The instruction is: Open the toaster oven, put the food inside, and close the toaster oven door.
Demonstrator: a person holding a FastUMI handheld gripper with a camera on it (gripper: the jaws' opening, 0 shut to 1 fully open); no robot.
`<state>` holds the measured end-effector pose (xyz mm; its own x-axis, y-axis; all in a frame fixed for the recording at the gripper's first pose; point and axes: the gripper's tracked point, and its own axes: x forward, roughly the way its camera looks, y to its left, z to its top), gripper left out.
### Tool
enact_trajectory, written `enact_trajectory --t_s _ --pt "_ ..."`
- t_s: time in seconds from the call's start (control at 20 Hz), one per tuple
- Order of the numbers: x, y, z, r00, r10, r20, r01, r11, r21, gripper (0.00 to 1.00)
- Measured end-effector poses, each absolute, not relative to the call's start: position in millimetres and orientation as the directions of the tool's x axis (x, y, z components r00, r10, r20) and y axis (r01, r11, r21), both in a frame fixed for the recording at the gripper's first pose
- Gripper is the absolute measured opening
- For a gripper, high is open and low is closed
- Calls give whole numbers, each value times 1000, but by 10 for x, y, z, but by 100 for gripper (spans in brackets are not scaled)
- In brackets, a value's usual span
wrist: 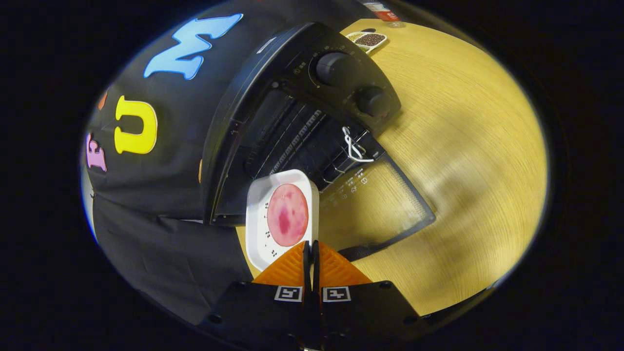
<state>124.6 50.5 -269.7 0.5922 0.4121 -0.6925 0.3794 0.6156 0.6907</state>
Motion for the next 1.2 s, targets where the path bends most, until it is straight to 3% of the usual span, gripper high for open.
enact_trajectory --t_s 0.6,1.2 --pt "2007 428 -2750 772 255 -583 390 535 750 2" --pt "2381 367 -2805 831 130 -541 420 492 763 3"
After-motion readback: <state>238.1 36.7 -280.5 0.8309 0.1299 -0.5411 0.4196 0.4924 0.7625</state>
